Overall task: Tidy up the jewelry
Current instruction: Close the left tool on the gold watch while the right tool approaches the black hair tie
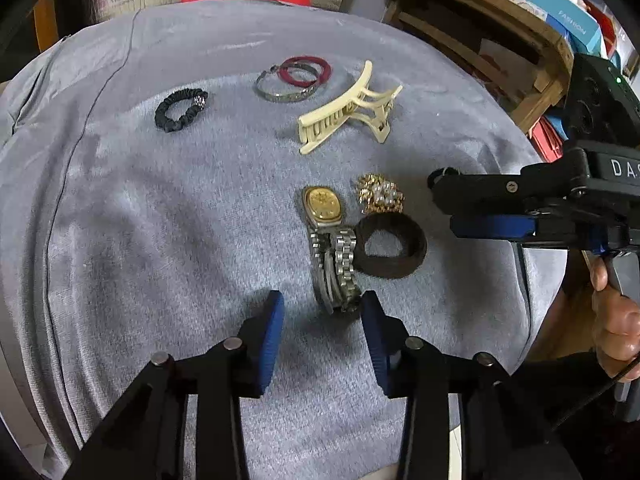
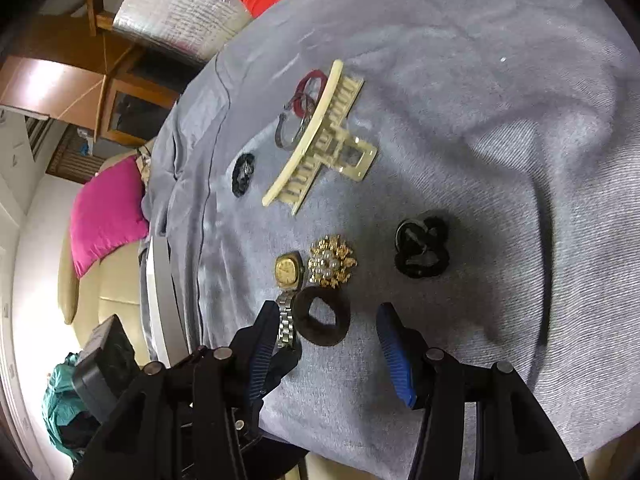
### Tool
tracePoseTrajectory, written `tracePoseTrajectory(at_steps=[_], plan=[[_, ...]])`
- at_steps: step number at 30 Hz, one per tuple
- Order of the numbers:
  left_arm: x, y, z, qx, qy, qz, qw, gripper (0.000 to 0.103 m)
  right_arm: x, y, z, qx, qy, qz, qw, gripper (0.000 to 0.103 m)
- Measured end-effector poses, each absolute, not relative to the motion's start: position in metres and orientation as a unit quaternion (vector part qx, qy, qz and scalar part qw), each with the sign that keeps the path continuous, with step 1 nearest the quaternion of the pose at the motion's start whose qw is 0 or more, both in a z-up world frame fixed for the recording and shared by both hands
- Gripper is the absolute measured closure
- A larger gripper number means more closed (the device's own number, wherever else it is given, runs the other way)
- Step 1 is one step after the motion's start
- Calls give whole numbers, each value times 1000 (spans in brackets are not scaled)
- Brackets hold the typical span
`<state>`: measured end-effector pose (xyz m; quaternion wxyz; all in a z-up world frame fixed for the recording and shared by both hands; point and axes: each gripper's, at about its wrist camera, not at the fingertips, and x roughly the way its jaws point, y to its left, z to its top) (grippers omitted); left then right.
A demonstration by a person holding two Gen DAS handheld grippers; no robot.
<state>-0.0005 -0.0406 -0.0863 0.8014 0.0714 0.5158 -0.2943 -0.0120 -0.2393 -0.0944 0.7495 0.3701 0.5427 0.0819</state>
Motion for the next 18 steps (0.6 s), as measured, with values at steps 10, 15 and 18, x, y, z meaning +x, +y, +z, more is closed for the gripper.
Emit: tracePoseTrajectory(at_steps=[10, 15, 18], plan=[[6, -45, -88, 71, 512, -294, 804, 69, -13, -270, -80, 346, 516, 8, 783, 49], [11, -47, -90, 68, 509, -289, 808, 77, -4, -266, -88, 327, 532, -9, 781, 49], [16, -45, -91, 57, 509, -287, 809, 84, 2, -261, -93, 316, 540, -17, 780, 49]])
